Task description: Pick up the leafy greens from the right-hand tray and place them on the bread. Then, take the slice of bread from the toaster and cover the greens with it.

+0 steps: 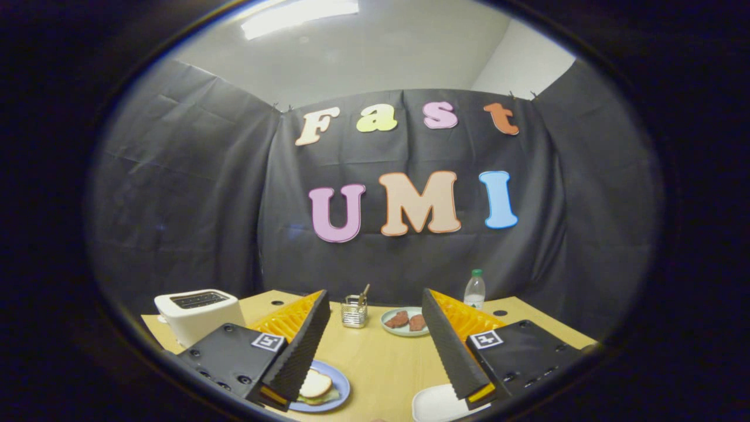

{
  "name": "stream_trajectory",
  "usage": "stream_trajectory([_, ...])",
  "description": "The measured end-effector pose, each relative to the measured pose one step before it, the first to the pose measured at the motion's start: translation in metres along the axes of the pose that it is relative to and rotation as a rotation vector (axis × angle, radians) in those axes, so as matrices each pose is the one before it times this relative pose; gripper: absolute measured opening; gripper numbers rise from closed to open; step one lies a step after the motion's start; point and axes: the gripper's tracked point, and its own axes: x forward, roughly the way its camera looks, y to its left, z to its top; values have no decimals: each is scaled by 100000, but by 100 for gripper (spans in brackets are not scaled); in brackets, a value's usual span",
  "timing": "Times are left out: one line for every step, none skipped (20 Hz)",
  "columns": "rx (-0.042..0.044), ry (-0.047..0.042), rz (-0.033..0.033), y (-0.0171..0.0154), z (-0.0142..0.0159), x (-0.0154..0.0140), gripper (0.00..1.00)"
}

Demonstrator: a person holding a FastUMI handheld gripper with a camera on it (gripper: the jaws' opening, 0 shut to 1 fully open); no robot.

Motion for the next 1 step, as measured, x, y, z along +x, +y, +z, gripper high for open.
stream_trajectory([172, 1088, 305, -169, -634, 30, 98])
